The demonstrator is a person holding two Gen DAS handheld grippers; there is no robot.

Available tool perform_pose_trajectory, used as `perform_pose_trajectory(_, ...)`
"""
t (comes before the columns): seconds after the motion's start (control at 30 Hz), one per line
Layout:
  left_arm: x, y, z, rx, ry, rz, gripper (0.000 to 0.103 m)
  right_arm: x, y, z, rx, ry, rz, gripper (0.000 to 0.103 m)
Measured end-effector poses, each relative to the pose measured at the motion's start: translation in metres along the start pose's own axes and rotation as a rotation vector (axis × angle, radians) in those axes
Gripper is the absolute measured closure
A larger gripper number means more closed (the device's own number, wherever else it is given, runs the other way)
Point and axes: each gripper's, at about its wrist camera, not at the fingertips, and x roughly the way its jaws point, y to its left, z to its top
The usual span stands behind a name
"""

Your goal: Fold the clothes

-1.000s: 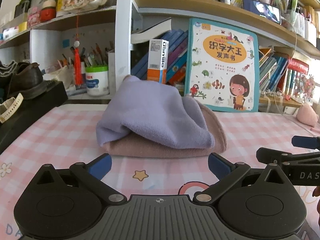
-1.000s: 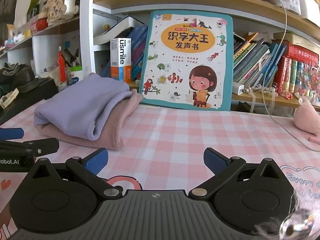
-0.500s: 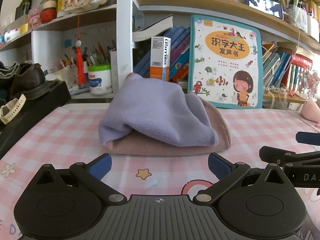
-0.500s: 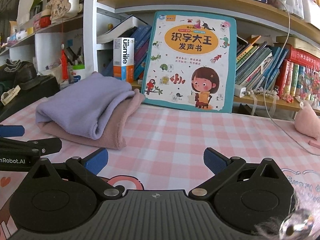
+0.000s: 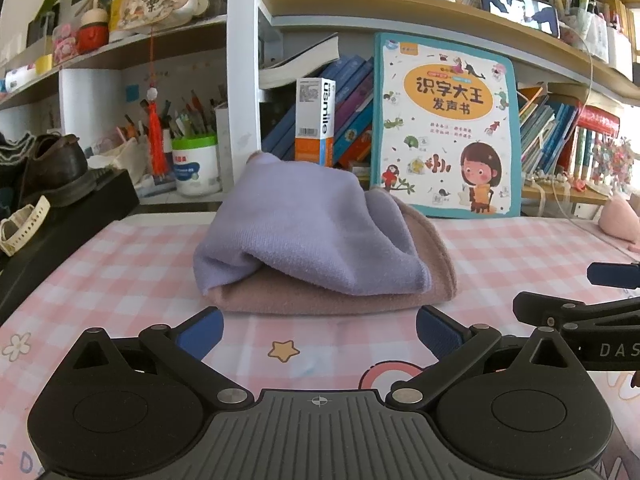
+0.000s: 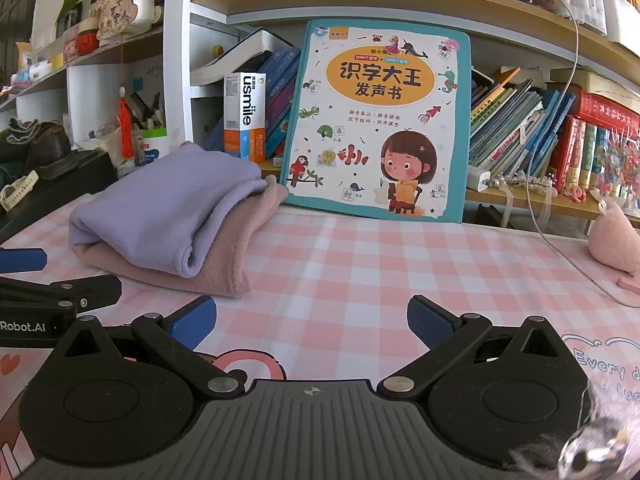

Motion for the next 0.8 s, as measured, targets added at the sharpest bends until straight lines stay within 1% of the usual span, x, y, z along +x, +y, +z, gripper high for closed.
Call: perform_pose_trajectory(0.8,-0.0003,-0.0023,-0.0005,0.014,-0.004,0.013,0.0,0.0017,0.0,0.0006,-0.003,0.009,-0.001,0.0)
